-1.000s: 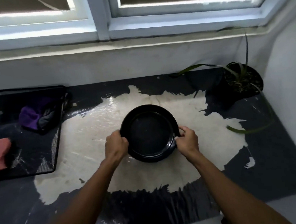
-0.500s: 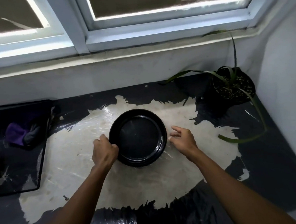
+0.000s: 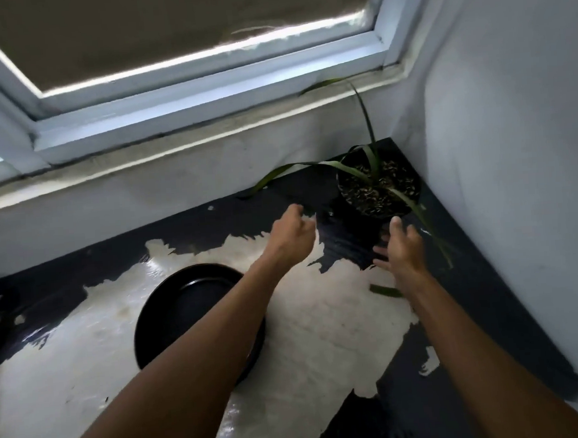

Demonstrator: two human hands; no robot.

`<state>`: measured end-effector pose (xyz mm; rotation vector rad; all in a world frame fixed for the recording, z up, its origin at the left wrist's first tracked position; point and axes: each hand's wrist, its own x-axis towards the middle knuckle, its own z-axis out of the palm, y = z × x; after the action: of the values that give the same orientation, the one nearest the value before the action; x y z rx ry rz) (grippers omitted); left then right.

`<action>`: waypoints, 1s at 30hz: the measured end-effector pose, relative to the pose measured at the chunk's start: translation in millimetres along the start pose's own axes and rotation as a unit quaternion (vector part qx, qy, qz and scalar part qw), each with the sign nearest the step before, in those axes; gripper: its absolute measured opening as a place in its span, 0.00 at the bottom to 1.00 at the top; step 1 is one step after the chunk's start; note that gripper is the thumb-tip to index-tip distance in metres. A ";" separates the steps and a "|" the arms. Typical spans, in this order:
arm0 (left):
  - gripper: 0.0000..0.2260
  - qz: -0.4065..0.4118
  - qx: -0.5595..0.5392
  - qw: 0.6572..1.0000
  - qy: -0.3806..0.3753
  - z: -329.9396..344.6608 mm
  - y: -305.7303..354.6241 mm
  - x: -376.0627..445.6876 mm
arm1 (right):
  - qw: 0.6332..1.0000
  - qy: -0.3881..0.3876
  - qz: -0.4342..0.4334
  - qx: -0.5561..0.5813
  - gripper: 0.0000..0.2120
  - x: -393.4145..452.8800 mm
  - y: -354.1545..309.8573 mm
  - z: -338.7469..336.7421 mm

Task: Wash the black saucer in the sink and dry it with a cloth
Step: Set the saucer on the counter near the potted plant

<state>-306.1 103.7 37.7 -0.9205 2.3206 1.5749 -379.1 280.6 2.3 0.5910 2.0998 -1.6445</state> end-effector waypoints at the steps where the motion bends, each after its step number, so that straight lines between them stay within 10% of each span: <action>1: 0.21 -0.011 -0.027 0.999 -0.017 9.2 8.9 13.0 | 1.000 -0.002 0.004 0.005 0.30 6.3 -3.8 -3.1; 12: 0.24 -0.046 -0.128 0.990 -0.035 62.4 15.6 103.2 | 0.998 -0.010 -0.048 0.031 0.08 33.4 -13.1 -2.9; 30: 0.10 0.001 -0.266 0.963 0.038 -19.2 16.8 -16.2 | 0.988 -0.080 -0.128 0.023 0.08 -50.9 -30.3 3.8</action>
<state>-299.7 97.0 66.4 -1.0946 1.9653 2.2558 -353.7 266.4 54.0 0.2003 2.0921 -1.8161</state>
